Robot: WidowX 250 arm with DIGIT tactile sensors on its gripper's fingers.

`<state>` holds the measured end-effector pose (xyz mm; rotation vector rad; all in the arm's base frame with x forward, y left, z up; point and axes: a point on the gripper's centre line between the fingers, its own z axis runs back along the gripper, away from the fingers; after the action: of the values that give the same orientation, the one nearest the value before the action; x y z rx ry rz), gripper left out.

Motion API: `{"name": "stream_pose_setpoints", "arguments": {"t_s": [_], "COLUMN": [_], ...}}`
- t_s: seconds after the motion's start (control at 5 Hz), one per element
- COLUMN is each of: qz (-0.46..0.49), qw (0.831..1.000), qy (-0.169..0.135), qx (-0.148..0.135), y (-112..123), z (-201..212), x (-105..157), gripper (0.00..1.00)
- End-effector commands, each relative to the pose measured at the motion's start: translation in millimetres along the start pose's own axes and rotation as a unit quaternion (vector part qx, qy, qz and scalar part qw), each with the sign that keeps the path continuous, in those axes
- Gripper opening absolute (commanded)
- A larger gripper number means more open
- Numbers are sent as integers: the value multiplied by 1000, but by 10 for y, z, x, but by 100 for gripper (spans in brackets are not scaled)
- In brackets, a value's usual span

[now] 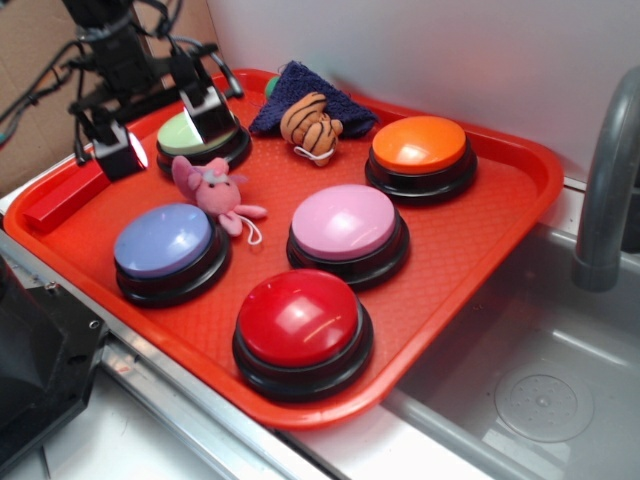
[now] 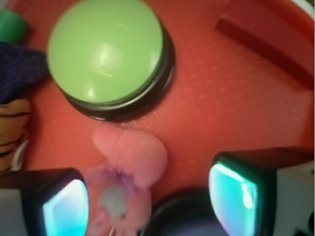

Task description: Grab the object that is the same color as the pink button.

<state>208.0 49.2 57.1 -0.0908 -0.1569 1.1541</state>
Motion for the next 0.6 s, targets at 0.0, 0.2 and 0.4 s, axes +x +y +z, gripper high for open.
{"name": "stream_pose_setpoints", "arguments": {"t_s": [0.0, 0.2, 0.4], "qz": [0, -1, 2], "qw": [1000, 1000, 1000], "qy": [-1, -7, -5], "qx": [-5, -4, -2], "y": [-13, 0, -2], "z": [-188, -251, -340], "x": [85, 88, 94], "gripper": [100, 100, 0]}}
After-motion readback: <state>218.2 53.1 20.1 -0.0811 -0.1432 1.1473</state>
